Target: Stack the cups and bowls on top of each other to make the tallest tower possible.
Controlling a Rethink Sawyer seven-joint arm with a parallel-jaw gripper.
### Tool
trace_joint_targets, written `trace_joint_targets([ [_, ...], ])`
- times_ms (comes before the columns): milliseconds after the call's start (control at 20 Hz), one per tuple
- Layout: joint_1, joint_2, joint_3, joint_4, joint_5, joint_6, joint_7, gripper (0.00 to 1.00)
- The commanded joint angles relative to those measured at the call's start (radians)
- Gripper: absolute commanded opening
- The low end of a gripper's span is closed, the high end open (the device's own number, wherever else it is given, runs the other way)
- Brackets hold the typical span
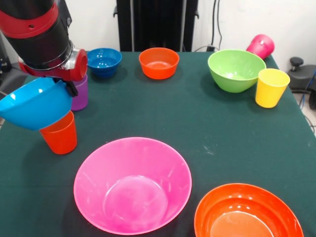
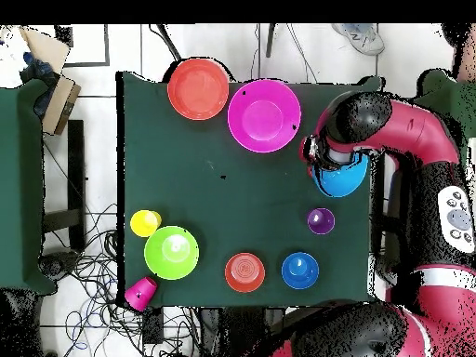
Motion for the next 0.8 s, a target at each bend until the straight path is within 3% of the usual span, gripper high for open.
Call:
trace_joint_targets([
  [50, -0.003, 0.007, 0.062, 0.071, -0.083, -0.067, -0.313, 0.0],
  [800, 0.004, -0.001, 0.056, 0.09, -0.092, -0.108, -0.284, 0.0],
])
